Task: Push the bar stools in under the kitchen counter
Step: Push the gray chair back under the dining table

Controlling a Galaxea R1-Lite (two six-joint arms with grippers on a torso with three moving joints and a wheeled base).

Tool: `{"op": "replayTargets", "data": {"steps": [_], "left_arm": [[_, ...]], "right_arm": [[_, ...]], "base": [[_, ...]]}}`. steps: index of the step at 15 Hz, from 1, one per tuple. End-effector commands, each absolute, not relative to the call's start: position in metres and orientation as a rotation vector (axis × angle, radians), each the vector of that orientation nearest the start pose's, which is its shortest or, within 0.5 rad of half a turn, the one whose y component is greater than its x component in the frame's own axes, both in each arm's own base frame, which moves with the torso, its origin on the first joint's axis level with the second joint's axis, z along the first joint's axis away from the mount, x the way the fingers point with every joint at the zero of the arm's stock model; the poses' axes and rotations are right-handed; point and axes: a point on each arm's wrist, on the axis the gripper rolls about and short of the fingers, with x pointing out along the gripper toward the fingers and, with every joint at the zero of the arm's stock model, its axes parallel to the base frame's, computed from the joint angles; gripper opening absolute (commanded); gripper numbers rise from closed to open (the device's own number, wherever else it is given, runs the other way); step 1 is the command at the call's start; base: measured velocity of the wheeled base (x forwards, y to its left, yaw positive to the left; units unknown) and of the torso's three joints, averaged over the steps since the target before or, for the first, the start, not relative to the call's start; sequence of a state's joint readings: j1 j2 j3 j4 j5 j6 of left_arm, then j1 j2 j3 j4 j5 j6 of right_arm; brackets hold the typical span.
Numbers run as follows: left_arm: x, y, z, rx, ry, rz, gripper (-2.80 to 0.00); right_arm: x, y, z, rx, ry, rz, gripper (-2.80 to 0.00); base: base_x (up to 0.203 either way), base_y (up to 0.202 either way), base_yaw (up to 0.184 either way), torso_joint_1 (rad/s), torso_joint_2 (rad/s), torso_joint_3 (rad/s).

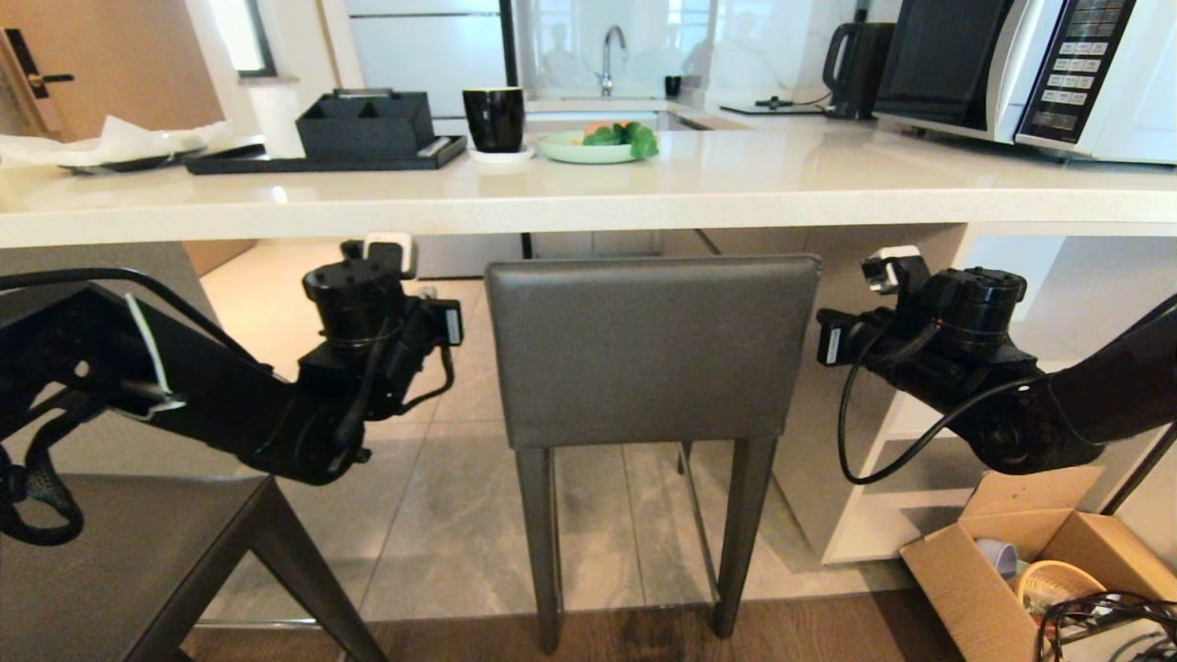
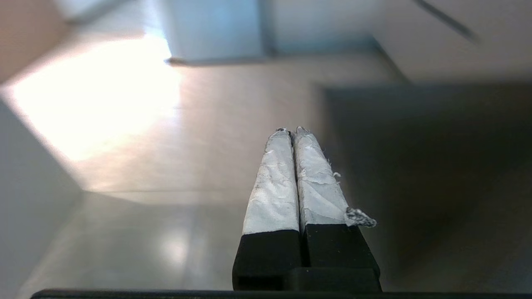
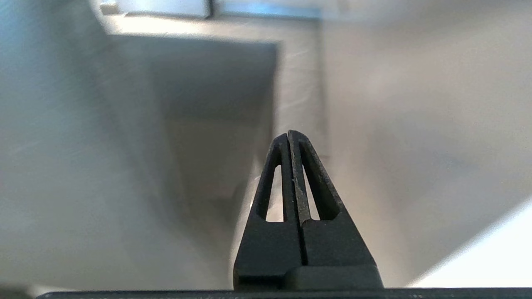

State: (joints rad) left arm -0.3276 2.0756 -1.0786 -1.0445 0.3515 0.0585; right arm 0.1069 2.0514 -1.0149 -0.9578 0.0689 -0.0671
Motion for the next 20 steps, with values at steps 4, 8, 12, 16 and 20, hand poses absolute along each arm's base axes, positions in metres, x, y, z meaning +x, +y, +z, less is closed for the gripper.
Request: {"op": "replayTargets", "data": {"steps": [4,8,12,16,20], "left_arm": [[0.351,-0.104,0.161,0.045,-0.024,0.042,-2.80],[0.319,-0.110,0.177,0.027,-0.045,0.003,-2.80],[0.252,-0.121,0.191,0.014,-0.052,-0.059,-2.80],[0.202,-0.110,0.201,0.008,-0.066,-0.077,-2.80],[0.165,-0.089,0.194,0.019,-0.050,-0.080,-2.80]], "right_arm": [[0.372,0.017,0.158,-0.049,0.068,0.115,-2.80],[0.339,0.018,0.173,-0.053,0.059,0.116,-2.80],[0.279,0.020,0.187,-0.058,0.046,0.082,-2.80],[0.228,0.021,0.192,-0.058,0.024,0.053,-2.80],[0.194,0.018,0.184,-0.058,0.036,0.049,-2.80]], "base": [[0.000,0.000,0.000,0.000,0.00,0.000],[0.000,0.000,0.000,0.000,0.00,0.000],[0.000,0.000,0.000,0.000,0.00,0.000],[0.000,0.000,0.000,0.000,0.00,0.000],[0.000,0.000,0.000,0.000,0.00,0.000]]}}
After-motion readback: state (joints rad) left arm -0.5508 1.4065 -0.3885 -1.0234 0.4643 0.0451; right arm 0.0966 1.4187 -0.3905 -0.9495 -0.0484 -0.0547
